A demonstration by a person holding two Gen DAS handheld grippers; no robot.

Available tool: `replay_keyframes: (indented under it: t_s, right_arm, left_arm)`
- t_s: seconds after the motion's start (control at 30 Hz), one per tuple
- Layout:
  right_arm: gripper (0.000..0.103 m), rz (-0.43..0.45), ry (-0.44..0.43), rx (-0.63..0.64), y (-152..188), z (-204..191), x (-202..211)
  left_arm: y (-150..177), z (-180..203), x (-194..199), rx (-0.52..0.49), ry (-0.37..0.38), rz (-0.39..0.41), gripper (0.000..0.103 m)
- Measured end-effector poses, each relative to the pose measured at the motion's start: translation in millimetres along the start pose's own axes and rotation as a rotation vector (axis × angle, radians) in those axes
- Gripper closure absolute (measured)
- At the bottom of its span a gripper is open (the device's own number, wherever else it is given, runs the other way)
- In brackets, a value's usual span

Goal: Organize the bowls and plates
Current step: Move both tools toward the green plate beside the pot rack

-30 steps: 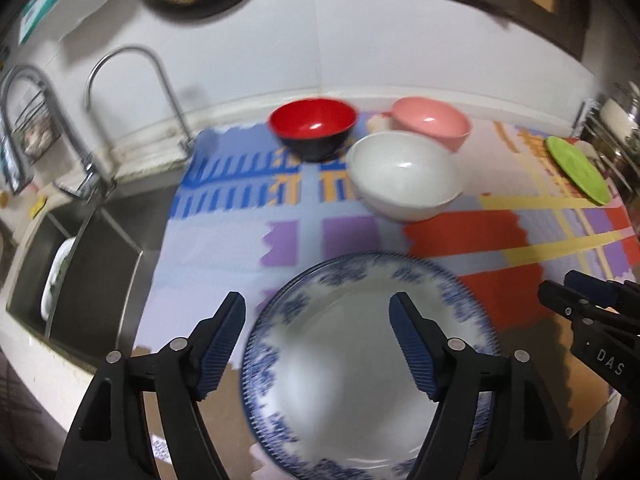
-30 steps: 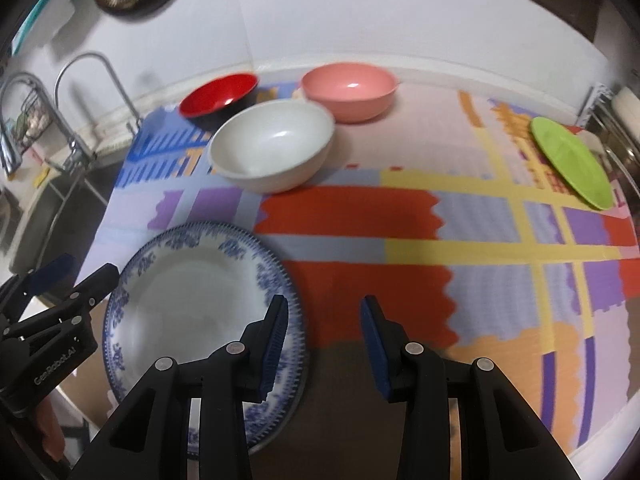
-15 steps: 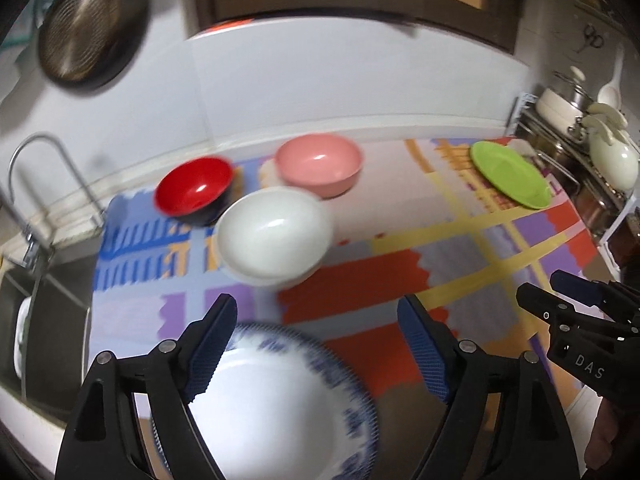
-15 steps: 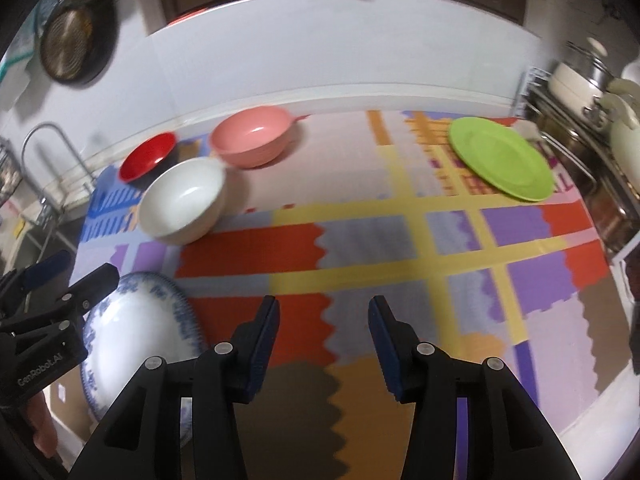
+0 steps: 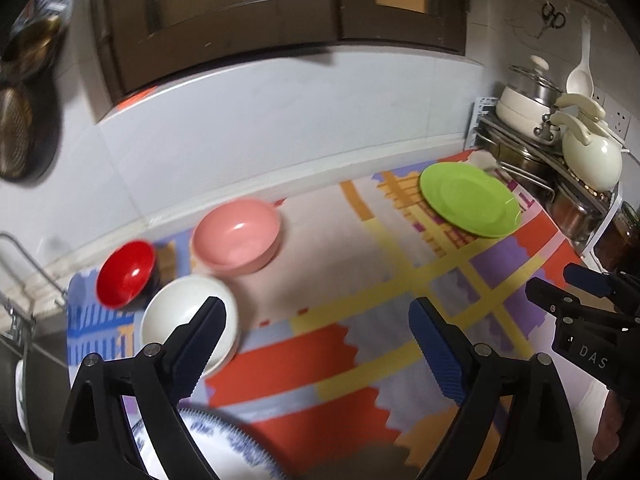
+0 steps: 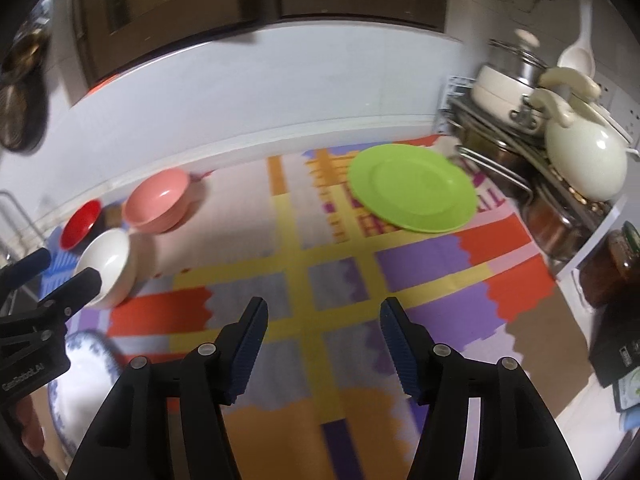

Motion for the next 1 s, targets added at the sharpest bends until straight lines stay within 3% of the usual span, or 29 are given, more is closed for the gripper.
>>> replay_keyframes:
  t_s: [0.7,1.0]
  right_arm:
    - [0.043,0.011,0.1,-0.118,-31,103,-49]
    - [0.043,0.028,0.138,-0.172,-46,144,-87]
  left_arm:
    - [-61,93,-75,-0.126,0.042,0.007,0.008]
    - [-82,136,-128,-0.146,0.071,-0.024,0.008]
Point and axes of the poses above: each gripper's, at about its wrist camera, not at the fingertips, and x roughly against the way its jaws point, z to its right, y to its underside, the point moved 1 cm from there along -x, roughly the way its jaws point, and after that the axes turned 11 degrees about x, right-handed, at the moved point
